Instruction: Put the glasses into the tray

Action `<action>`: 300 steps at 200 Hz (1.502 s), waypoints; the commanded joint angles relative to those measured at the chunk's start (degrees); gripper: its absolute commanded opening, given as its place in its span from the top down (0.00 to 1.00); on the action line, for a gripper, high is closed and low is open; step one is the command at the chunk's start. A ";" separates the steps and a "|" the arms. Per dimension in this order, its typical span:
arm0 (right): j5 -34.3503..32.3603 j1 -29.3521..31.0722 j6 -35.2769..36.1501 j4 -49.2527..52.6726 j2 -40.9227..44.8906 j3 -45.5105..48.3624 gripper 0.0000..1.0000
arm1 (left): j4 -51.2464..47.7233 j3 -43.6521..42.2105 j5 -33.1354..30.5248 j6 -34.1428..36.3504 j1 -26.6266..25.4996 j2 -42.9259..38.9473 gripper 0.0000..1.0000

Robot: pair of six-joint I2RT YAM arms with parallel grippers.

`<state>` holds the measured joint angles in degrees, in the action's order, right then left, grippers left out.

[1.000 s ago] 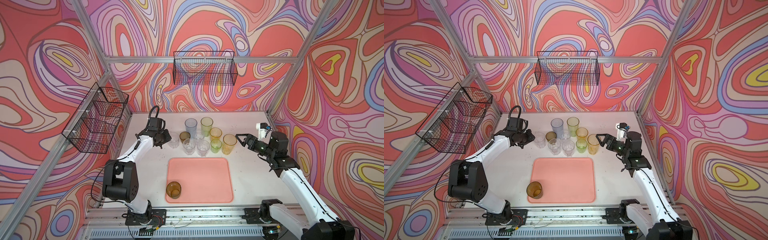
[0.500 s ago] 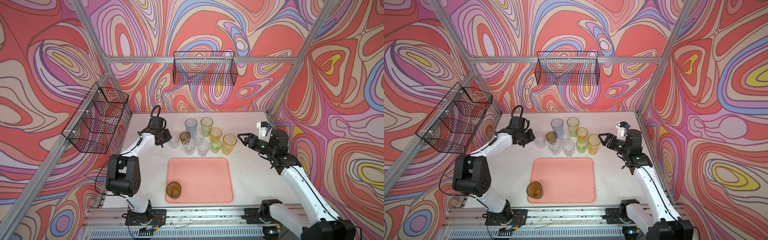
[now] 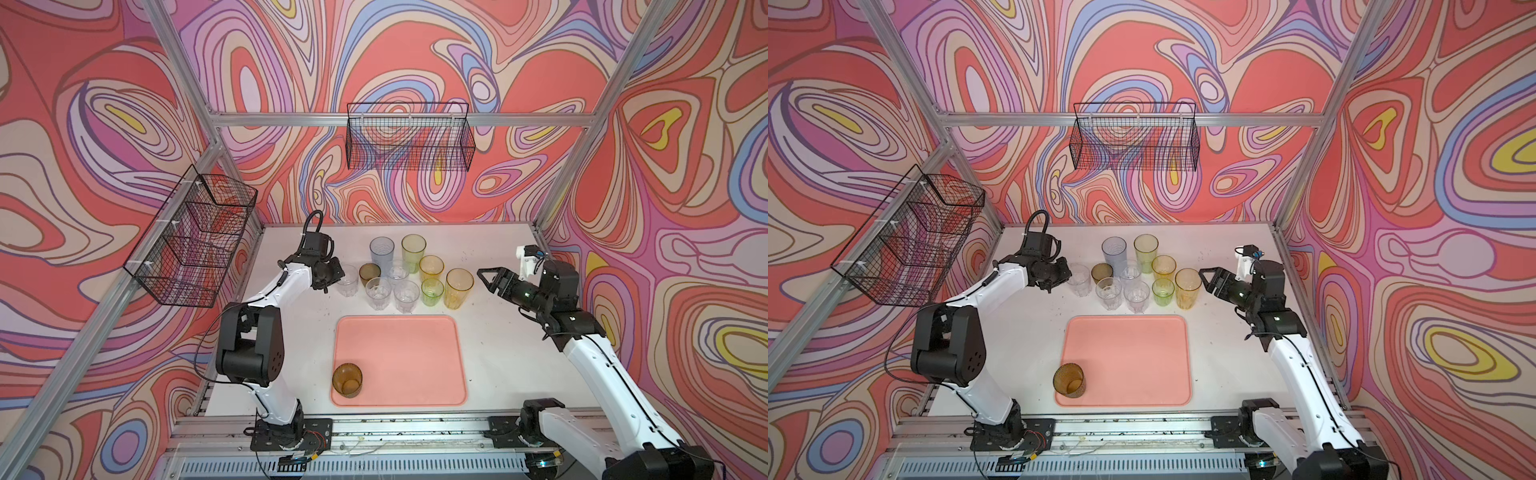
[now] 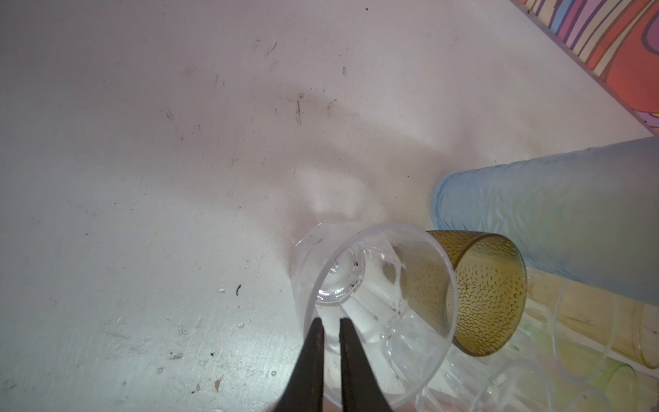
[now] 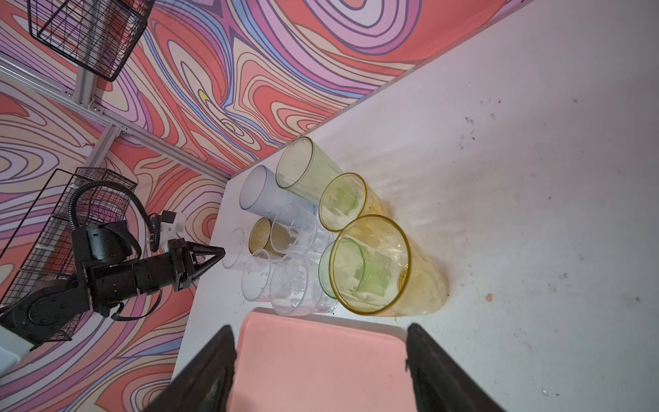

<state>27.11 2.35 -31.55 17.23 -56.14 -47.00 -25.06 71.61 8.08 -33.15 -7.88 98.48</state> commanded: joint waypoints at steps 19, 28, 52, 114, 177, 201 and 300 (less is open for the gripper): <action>-1.08 0.37 0.49 0.95 0.44 -1.11 0.21 | -2.09 1.91 -1.33 0.95 0.30 1.06 0.85; -1.26 0.33 0.47 1.26 0.33 -1.24 0.20 | -2.26 1.95 -1.44 1.09 0.27 1.19 0.84; -1.34 0.37 0.37 1.63 0.00 -1.34 0.18 | -2.47 1.96 -1.32 1.17 0.24 0.68 0.83; -1.80 0.34 -0.55 2.01 -0.70 -1.34 0.13 | -4.50 1.69 -5.67 2.86 -0.07 -2.76 0.78; -2.37 0.37 -0.96 1.49 0.03 -0.90 0.08 | -4.08 0.94 -6.92 3.34 -0.12 -2.28 0.68; -2.72 0.33 -1.09 1.40 0.50 -0.68 0.07 | -4.01 1.64 -5.43 3.15 -0.12 -0.46 0.68; -6.75 0.37 -2.38 -1.50 5.19 2.61 0.01 | -3.57 3.09 -5.18 3.68 -0.12 4.01 0.81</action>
<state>22.41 2.35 -32.84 17.78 -52.47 -45.91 -27.66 73.03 3.01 -30.17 -7.88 101.10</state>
